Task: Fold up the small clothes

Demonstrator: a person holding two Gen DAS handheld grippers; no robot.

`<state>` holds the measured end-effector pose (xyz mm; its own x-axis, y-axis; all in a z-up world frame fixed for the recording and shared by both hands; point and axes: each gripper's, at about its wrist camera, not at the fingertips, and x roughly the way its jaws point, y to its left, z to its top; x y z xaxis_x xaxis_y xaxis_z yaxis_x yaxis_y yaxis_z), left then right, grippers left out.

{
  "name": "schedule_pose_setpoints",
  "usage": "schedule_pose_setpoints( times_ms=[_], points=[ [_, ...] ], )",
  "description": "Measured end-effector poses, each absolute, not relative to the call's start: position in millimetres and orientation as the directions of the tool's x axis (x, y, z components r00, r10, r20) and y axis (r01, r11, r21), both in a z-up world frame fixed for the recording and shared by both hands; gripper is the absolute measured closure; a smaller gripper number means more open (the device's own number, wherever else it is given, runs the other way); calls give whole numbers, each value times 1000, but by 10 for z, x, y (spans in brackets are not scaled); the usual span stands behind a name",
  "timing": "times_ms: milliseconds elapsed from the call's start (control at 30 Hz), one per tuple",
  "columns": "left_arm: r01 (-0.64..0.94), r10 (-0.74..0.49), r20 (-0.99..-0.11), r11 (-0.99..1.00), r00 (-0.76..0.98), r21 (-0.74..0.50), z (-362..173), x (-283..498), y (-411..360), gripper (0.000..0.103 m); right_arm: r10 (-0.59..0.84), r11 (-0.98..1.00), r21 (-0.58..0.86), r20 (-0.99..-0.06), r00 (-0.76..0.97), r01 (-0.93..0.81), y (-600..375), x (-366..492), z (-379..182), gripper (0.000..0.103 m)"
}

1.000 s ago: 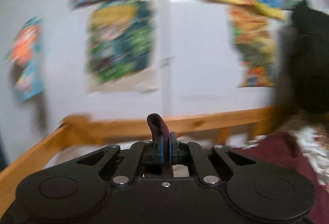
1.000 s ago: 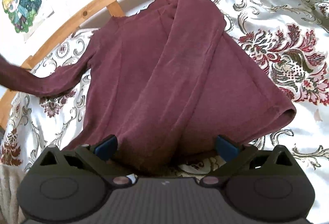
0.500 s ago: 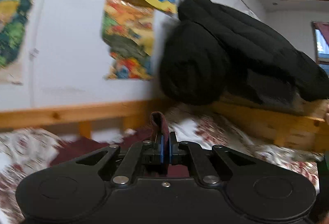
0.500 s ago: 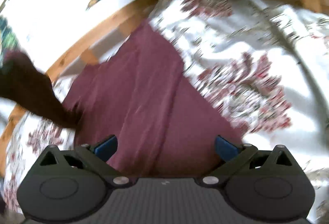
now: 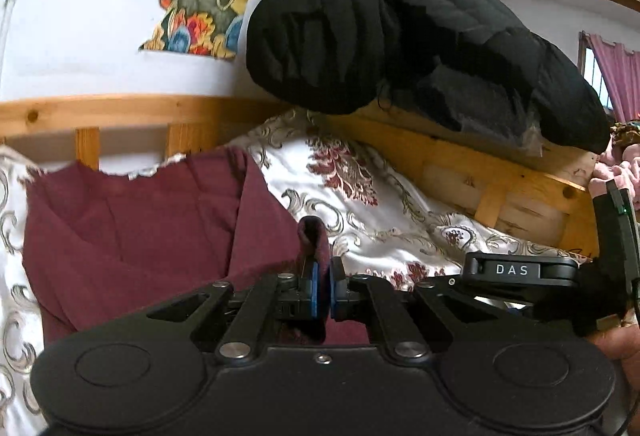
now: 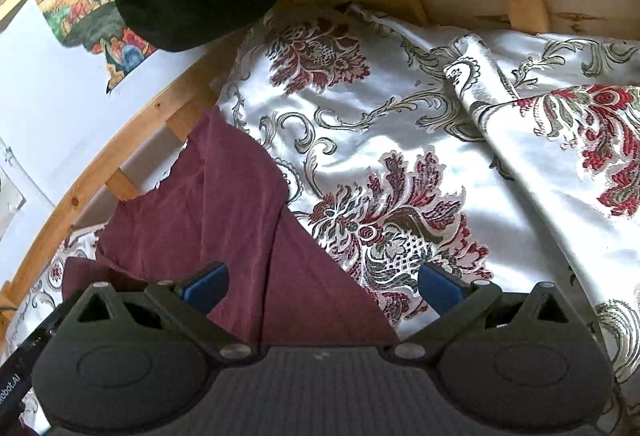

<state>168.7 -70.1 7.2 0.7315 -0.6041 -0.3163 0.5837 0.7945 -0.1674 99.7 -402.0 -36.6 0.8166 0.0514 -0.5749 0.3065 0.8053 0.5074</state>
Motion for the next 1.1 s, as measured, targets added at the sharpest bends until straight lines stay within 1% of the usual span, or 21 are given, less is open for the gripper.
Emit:
schedule_pose_setpoints(
  times_ms=[67, 133, 167, 200, 233, 267, 333, 367, 433, 500, 567, 600, 633, 700, 767, 800, 867, 933, 967, 1067, 1100],
  points=[
    [585, -617, -331, 786, 715, -201, 59, 1689, -668, 95, 46, 804, 505, -578, 815, 313, -4013, 988, -373, 0],
    [577, -621, -348, 783, 702, -234, 57, 1698, -641, 85, 43, 801, 506, -580, 813, 319, -4017, 974, -385, 0],
    [574, -621, -358, 783, 697, -241, 50, 1694, -632, 83, 42, 800, 507, -581, 813, 321, -4023, 970, -388, 0],
    [572, -622, -366, 782, 693, -246, 50, 1696, -627, 78, 41, 799, 507, -582, 812, 323, -4027, 965, -394, 0],
    [568, -621, -373, 783, 690, -254, 51, 1696, -614, 70, 40, 800, 506, -583, 811, 324, -4028, 960, -399, 0],
    [561, -620, -375, 784, 689, -264, 57, 1696, -591, 66, 40, 802, 503, -584, 811, 323, -4025, 955, -403, 0],
    [537, -609, -375, 793, 699, -286, 91, 1692, -520, 49, 44, 810, 494, -588, 808, 316, -4003, 946, -413, 0],
    [521, -599, -371, 801, 710, -296, 123, 1693, -469, 45, 48, 816, 487, -592, 804, 310, -3981, 948, -423, 0],
    [474, -560, -365, 827, 744, -303, 203, 1720, -337, 30, 64, 829, 475, -603, 795, 294, -3932, 959, -443, 0],
    [397, -488, -379, 869, 786, -295, 284, 1788, -183, 21, 87, 845, 461, -618, 781, 271, -3842, 983, -480, 0],
    [284, -375, -411, 921, 831, -266, 365, 1908, -12, 18, 108, 863, 443, -633, 767, 244, -3736, 1013, -517, 0],
    [212, -301, -436, 947, 848, -242, 400, 1985, 70, 14, 122, 872, 435, -638, 760, 225, -3675, 1030, -536, 0],
    [122, -211, -469, 969, 858, -213, 428, 2085, 161, 7, 134, 881, 426, -641, 756, 206, -3615, 1043, -552, 0],
    [-16, -84, -516, 983, 852, -185, 443, 2294, 369, 3, 151, 900, 404, -640, 753, 163, -3492, 1059, -568, 0],
    [-87, -47, -537, 971, 842, -221, 418, 2479, 622, 3, 181, 914, 391, -629, 756, 106, -3383, 1073, -558, 0],
    [-130, -35, -544, 956, 839, -263, 381, 2566, 774, 3, 198, 919, 387, -617, 762, 74, -3331, 1071, -538, 0],
    [-186, -53, -551, 911, 833, -369, 278, 2695, 1038, 11, 246, 920, 392, -588, 771, 5, -3240, 1074, -489, 0],
    [-229, -116, -569, 836, 814, -499, 124, 2828, 1297, 30, 301, 913, 403, -571, 764, -58, -3173, 1149, -418, 0],
    [-247, -136, -572, 805, 809, -540, 56, 2864, 1388, 33, 322, 911, 402, -564, 760, -87, -3126, 1213, -372, 0],
    [-294, -156, -577, 737, 801, -608, -120, 2946, 1562, 44, 346, 919, 364, -556, 756, -154, -2908, 1530, -241, 1],
    [-303, -169, -578, 716, 798, -629, -181, 2973, 1599, 51, 343, 924, 347, -560, 754, -163, -2823, 1662, -214, 2]
  ],
)
